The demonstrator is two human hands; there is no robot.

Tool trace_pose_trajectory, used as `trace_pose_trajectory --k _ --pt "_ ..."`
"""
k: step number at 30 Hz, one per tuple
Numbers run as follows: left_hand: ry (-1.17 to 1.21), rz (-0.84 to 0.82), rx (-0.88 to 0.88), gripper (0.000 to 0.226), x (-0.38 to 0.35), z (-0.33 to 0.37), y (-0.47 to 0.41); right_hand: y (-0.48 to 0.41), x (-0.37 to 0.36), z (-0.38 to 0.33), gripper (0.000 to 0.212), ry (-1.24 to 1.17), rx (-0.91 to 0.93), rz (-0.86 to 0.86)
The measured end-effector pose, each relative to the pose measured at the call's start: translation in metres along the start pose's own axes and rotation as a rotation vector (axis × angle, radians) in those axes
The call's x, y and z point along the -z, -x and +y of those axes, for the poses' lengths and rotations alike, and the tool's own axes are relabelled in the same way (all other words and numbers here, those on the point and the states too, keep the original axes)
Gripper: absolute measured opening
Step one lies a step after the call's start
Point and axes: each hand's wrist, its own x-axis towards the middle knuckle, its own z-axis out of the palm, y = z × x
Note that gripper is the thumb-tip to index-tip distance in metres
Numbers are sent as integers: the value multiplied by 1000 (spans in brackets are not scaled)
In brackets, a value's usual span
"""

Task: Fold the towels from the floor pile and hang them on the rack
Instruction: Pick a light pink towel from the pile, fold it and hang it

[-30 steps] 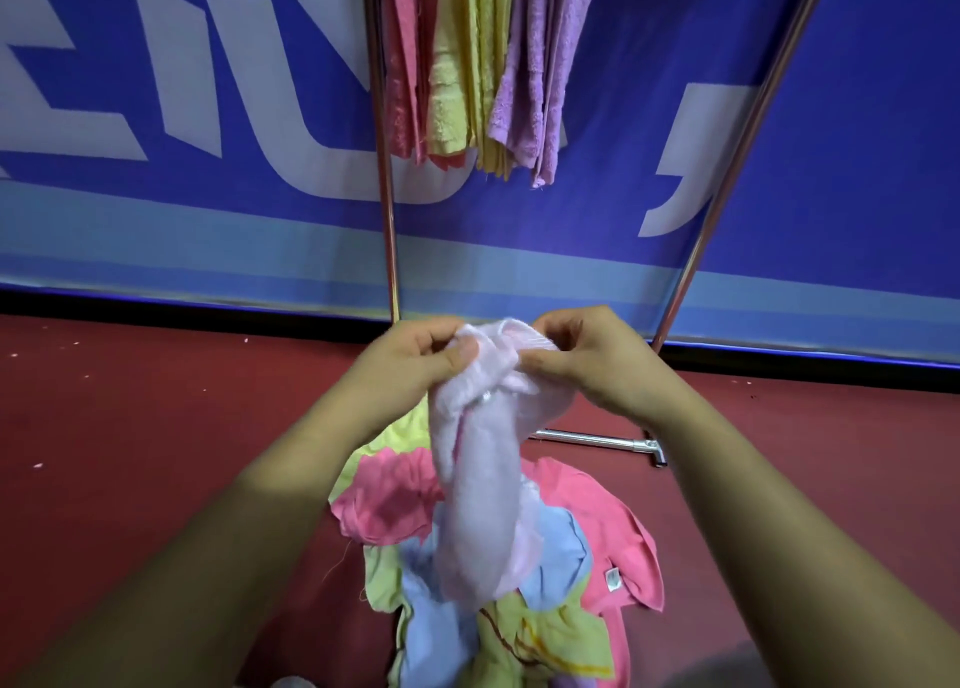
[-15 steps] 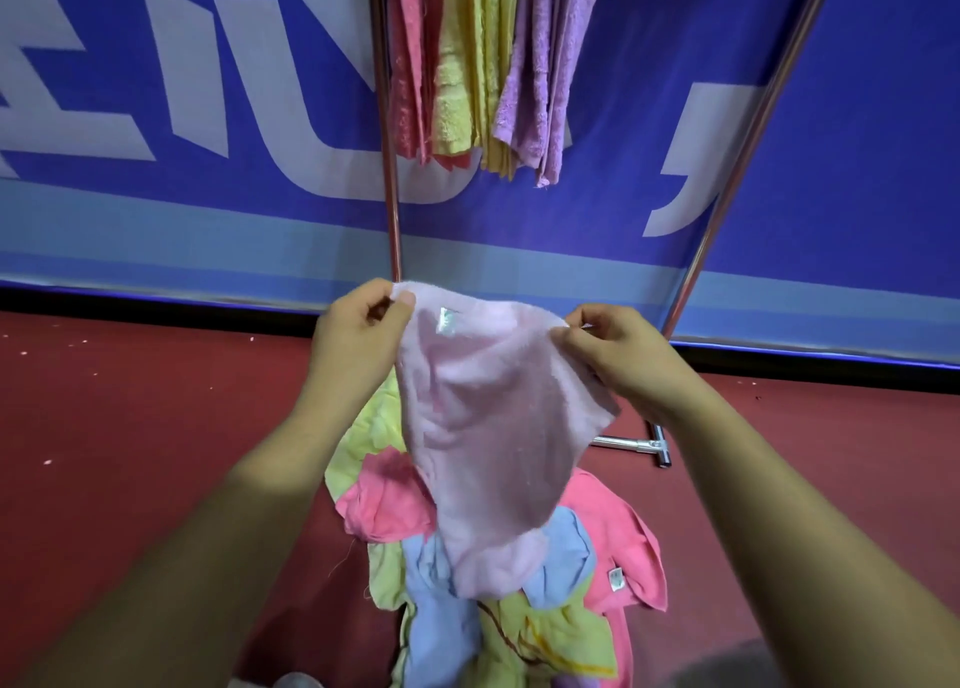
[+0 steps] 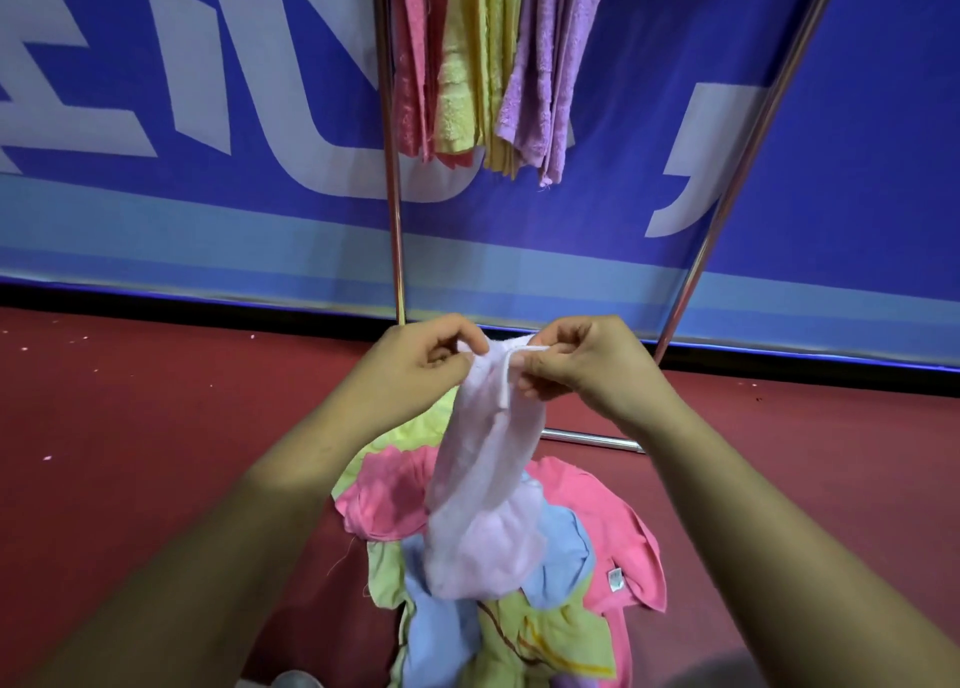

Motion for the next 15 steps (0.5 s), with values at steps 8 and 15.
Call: trace_pose_trajectory --k 8,15 --pt "-280 30 -134 28 -11 2 6 0 -13 -2 22 -2 -2 39" --pt "-67 116 -134 4 8 9 3 -5 8 5 18 229 37 -130"
